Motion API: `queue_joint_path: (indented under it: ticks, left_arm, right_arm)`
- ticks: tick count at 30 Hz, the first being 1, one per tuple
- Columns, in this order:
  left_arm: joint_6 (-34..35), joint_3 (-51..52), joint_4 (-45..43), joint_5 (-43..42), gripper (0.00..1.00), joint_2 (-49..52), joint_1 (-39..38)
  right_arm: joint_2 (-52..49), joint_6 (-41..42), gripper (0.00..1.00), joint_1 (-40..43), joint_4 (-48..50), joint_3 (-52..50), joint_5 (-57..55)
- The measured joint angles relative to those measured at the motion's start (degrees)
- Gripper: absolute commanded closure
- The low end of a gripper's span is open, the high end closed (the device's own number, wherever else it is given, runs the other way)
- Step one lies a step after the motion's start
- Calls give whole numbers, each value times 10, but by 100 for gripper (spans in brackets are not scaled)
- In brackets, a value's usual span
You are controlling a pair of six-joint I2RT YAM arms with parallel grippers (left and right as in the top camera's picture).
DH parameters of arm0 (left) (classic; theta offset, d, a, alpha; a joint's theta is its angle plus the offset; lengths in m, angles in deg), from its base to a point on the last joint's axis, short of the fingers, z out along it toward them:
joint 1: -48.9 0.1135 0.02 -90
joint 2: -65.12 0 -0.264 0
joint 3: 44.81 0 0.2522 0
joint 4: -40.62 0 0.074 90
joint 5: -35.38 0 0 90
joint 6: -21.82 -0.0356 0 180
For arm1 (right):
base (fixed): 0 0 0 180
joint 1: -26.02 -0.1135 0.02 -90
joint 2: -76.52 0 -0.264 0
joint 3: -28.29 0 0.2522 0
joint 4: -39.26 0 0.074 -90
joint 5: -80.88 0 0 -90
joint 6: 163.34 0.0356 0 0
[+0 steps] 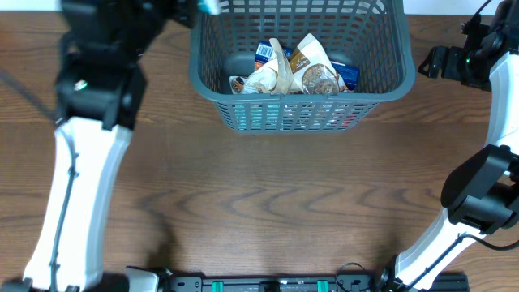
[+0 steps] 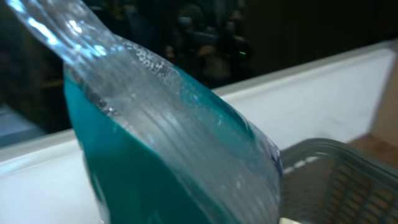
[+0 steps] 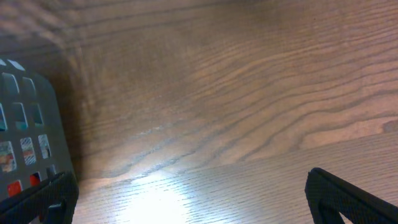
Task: Pack container
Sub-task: 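Lift the blue wipes pack with the left gripper over the basket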
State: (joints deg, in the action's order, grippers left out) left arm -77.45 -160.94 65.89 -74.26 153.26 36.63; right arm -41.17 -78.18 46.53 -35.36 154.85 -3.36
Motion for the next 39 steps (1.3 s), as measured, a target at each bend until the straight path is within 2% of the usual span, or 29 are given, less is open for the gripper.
queue_joint_path:
  ticks: [4,10,16,27,39]
  left_arm:
    - [-3,-31,28,0,94,69,-30]
    - [-23,-96,140,1,94,178,-48]
    - [-51,-134,224,5,95,222,-49]
    - [-193,-150,373,14,95,253,-49]
    - [-308,-151,385,47,94,286,-67]
  right_arm:
    - [0,0,1,0,-1,0,0]
    - [0,0,1,0,-7,0,0]
    - [0,0,1,0,-8,0,0]
    - [0,0,1,0,-14,0,0]
    - [0,0,1,0,-21,0,0]
